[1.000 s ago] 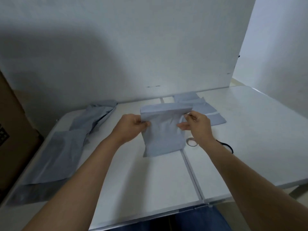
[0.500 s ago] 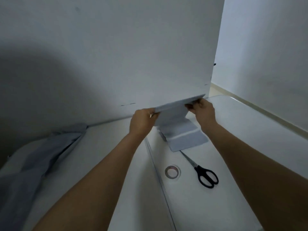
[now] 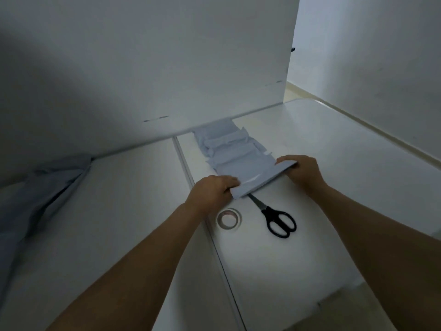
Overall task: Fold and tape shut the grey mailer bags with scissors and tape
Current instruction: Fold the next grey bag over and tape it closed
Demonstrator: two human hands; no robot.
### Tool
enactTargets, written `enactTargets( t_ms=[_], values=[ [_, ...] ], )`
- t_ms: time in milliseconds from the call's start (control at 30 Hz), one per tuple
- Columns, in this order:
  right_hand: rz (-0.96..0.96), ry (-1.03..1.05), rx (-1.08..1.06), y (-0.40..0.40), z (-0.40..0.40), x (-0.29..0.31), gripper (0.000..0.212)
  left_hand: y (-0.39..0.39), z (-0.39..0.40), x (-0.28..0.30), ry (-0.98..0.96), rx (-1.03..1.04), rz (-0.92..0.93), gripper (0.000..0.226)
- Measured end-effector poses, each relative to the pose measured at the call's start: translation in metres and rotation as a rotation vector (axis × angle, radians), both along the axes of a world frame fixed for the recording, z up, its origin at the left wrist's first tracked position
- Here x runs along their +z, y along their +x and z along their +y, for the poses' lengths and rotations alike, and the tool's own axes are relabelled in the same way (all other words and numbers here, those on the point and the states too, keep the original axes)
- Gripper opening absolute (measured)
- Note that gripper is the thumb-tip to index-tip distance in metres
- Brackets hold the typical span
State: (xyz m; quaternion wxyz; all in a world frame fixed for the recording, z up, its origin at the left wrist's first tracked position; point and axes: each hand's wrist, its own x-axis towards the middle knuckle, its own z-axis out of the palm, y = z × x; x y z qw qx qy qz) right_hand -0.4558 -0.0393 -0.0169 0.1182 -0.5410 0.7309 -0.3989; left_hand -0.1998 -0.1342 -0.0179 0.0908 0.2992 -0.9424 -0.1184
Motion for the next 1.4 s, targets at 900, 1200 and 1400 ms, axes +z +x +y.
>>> enactTargets(
  t_ms=[900,1200,1400],
  values=[
    [0.268,-0.040,0.069,-0.037,-0.012,-0.032,0.048,-0.062,-0.046,-0.012,0.151,0.378,-0.024,0.053],
    [0.182,-0.176,-0.123,-0.048,0.002,-0.017,0.053,-0.062,-0.033,-0.006,-0.124,0.209,0.115,0.045],
    [0.259,-0.195,0.044,0.017,-0.030,0.006,0.039,-0.074,-0.022,-0.013,-0.017,0.175,-0.143,0.049]
  ],
)
